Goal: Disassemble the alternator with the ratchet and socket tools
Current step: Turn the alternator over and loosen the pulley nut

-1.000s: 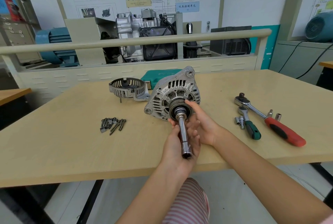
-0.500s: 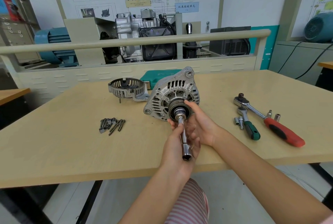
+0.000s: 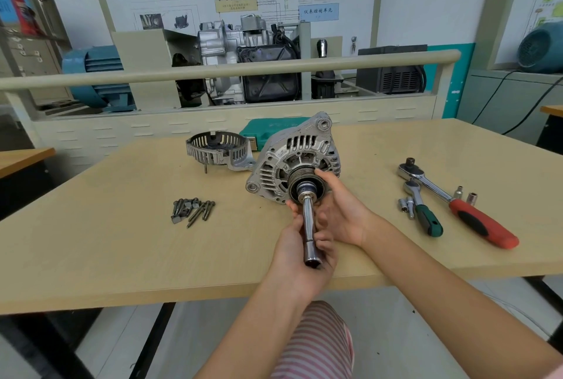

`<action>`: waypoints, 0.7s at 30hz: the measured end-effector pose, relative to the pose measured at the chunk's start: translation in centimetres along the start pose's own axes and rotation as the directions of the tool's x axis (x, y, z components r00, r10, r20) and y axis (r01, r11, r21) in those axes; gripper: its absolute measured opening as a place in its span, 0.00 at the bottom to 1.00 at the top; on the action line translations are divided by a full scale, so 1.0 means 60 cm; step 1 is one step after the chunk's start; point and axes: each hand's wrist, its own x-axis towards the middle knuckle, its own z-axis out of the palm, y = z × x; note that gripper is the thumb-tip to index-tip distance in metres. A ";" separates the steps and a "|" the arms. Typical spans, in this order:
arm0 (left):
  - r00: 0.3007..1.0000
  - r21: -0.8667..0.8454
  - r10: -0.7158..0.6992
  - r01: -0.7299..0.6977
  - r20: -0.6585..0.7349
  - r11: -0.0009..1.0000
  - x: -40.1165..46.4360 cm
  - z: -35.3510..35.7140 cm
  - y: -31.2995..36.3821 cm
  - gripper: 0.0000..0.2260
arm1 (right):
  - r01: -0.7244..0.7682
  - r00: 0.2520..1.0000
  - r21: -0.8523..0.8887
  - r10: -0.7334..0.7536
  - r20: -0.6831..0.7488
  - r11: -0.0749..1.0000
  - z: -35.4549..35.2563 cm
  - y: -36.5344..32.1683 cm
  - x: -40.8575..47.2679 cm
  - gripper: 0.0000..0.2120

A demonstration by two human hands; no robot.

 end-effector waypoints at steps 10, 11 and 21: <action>0.979 0.091 0.197 -0.191 -0.059 0.977 0.009 -0.003 -0.014 0.03 | 0.028 1.000 0.013 -0.028 0.002 1.000 0.005 0.002 0.000 0.29; 0.979 0.079 0.197 -0.192 -0.060 0.978 0.009 -0.002 -0.014 0.03 | 0.029 1.000 -0.002 -0.029 -0.003 1.000 0.005 0.001 0.000 0.29; 0.998 0.046 0.064 -0.063 -0.014 0.997 0.000 -0.003 -0.008 0.13 | -0.010 1.000 0.026 0.009 0.021 1.000 0.005 0.000 -0.006 0.28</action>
